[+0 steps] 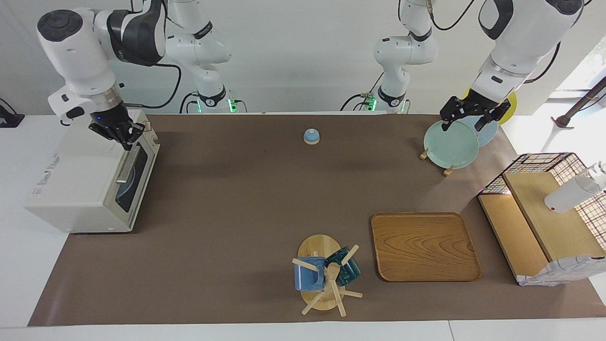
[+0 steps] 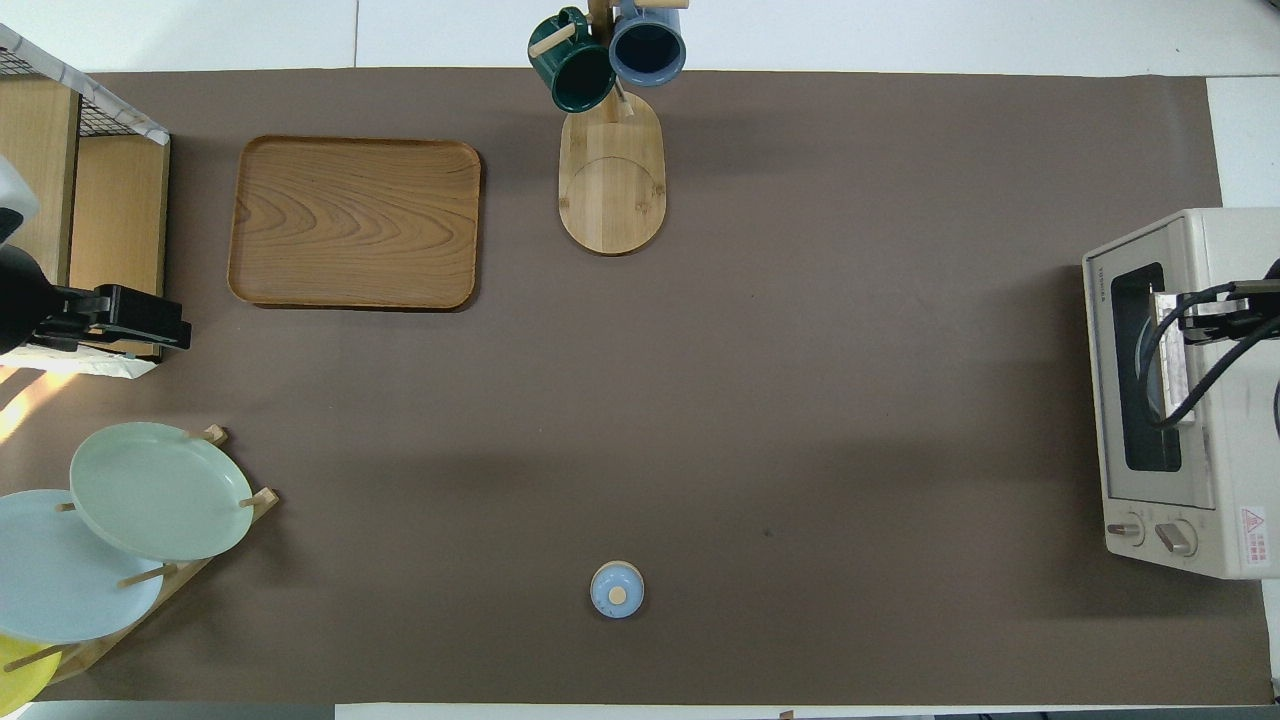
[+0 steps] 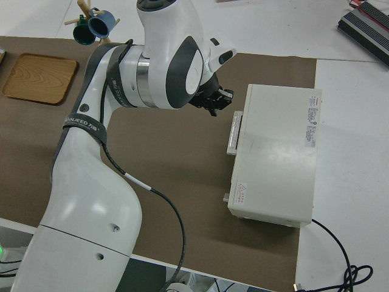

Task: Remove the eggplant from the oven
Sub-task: 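Reach the right gripper into the open toaster oven toward the plate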

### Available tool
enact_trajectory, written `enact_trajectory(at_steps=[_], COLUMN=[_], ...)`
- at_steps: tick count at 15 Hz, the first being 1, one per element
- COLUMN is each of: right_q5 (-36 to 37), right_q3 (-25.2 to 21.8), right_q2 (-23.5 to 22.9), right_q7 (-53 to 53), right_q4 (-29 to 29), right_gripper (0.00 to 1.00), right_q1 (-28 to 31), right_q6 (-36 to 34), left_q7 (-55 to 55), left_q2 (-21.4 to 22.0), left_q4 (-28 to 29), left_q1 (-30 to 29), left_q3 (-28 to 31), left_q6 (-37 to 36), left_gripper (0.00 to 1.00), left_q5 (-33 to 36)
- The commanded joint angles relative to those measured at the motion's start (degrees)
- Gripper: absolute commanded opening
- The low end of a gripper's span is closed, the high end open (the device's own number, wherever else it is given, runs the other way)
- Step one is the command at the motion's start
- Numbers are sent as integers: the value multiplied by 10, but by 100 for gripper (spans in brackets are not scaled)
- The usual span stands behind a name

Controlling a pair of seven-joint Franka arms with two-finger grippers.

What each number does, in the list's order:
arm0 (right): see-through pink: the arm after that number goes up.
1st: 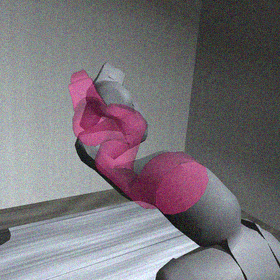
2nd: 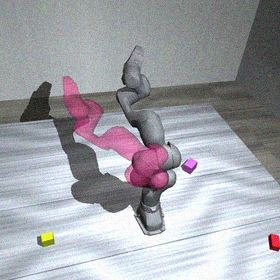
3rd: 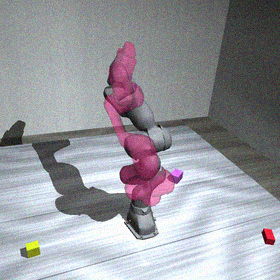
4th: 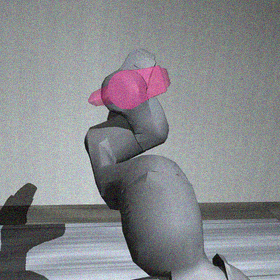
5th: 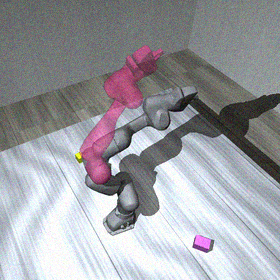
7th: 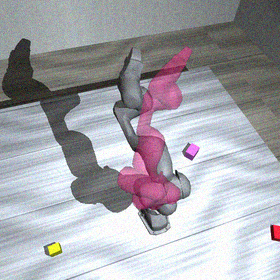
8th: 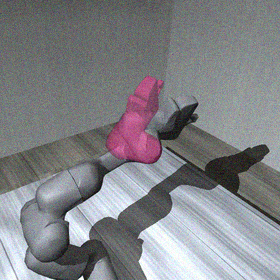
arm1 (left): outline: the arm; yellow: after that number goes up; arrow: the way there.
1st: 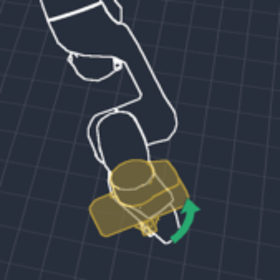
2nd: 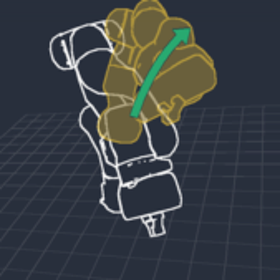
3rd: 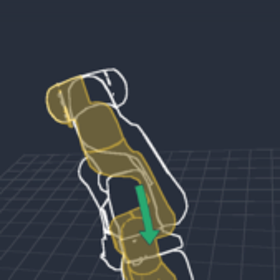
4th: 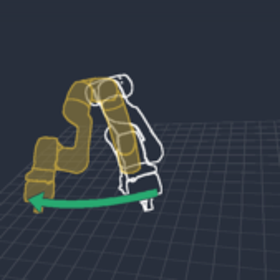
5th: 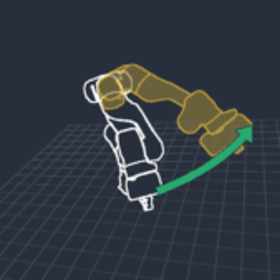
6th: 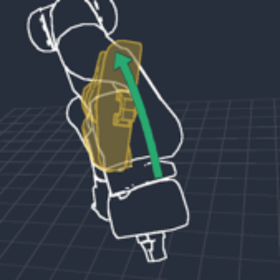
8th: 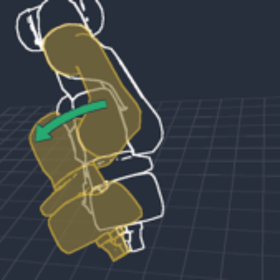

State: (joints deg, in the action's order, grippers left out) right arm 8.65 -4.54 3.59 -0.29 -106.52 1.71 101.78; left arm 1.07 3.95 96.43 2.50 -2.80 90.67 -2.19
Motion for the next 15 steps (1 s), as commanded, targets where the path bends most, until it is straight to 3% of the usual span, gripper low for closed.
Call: enact_trajectory(at_steps=[1, 6, 13, 14, 15], right_q5=[33, 37, 55, 52, 49], right_q3=[4, 4, 4, 4, 4], right_q2=[-6, -9, -7, -7, -3], right_q7=[-9, -14, -28, -30, -29], right_q4=[-24, -65, -81, -89, -99], right_gripper=[0, 0, 0, 0, 0], right_q1=[6, 19, 45, 52, 51], right_q6=[30, 70, 68, 75, 83], left_q7=[-7, -7, -5, -5, -5], left_q2=[6, 6, 6, 6, 5], left_q4=[3, 3, 3, 3, 3], left_q1=[-6, -6, -7, -7, -7], left_q3=[-4, -4, -3, -3, -3], left_q6=[-2, -6, 6, 12, 19], left_gripper=[100, 100, 100, 87, 60], left_q5=[10, 10, 10, 10, 10])
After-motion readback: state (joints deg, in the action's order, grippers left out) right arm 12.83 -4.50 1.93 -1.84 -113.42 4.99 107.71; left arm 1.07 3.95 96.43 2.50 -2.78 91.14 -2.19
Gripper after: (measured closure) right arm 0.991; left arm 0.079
